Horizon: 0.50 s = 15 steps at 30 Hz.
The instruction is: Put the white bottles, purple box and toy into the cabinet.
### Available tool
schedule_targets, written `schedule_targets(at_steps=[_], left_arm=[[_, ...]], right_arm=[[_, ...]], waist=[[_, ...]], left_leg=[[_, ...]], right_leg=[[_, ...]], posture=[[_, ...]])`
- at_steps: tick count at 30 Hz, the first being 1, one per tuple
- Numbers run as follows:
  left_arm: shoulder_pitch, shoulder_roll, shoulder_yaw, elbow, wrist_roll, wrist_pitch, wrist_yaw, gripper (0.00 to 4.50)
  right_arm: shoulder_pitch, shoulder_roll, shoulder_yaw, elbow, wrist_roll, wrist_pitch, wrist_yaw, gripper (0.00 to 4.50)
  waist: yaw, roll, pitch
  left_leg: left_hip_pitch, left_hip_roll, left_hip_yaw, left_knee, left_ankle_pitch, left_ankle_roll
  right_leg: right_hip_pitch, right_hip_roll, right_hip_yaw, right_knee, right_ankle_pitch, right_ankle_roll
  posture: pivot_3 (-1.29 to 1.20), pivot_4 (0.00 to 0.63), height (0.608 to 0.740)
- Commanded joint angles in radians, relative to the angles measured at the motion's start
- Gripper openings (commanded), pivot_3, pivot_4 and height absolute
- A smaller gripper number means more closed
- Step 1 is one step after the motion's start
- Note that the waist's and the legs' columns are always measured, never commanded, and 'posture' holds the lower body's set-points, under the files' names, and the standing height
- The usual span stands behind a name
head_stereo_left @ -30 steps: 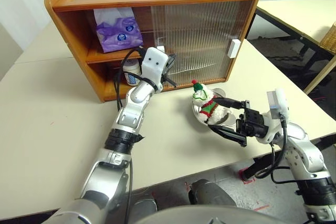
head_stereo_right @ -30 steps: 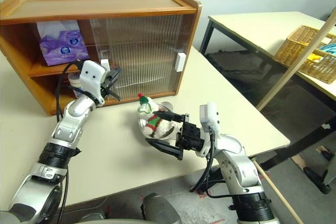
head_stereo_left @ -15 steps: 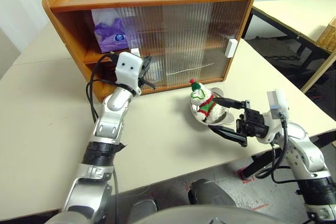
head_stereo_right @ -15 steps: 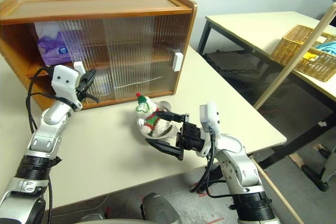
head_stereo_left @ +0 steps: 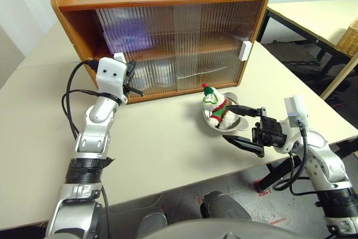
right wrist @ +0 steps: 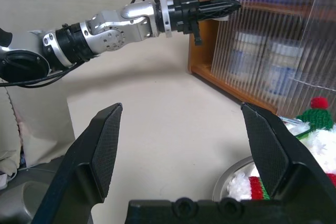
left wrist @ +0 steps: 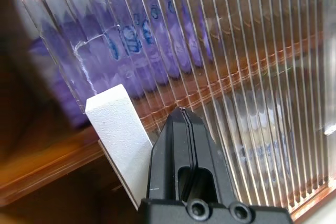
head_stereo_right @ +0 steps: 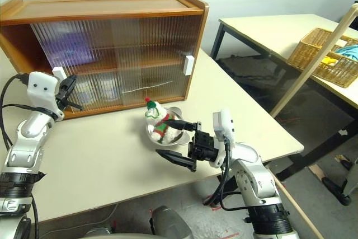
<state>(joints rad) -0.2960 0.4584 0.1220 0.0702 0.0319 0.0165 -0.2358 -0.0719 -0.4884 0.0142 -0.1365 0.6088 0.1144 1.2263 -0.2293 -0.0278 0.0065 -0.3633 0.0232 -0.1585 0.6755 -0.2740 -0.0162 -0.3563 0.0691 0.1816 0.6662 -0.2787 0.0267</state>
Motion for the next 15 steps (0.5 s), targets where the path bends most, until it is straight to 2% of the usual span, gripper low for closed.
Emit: schedule_targets(at_steps=[1,7,15], left_arm=[[0.02,0.025,0.073,0.008,-0.003,0.03,0.042,0.04],[0.07,0.066,0.151,0.009,-0.012,0.029,0.062,0.04],[0.092,0.084,0.175,-0.005,-0.028,0.038,0.064,0.04]], right_arm=[[-0.014,-0.007,0.004,0.013,-0.012,-0.005,0.011,4.5],[-0.024,-0.008,0.002,0.022,-0.012,-0.003,0.018,4.5],[-0.025,0.0,0.009,0.03,-0.014,-0.005,0.022,4.5]], waist=[[0.003,0.0,0.0],[0.005,0.0,0.0],[0.015,0.0,0.0]], left_leg=[[-0.001,0.0,0.0,-0.001,0.001,-0.002],[-0.001,0.0,0.0,-0.009,0.005,-0.007],[-0.001,0.001,0.0,-0.018,0.012,-0.006]], right_leg=[[-0.001,0.0,0.0,0.0,0.0,0.0],[-0.003,0.0,0.0,0.0,0.002,-0.003],[-0.008,0.001,0.0,0.001,0.004,-0.007]], posture=[[-0.19,0.0,0.74],[-0.18,0.0,0.74],[-0.17,0.0,0.74]])
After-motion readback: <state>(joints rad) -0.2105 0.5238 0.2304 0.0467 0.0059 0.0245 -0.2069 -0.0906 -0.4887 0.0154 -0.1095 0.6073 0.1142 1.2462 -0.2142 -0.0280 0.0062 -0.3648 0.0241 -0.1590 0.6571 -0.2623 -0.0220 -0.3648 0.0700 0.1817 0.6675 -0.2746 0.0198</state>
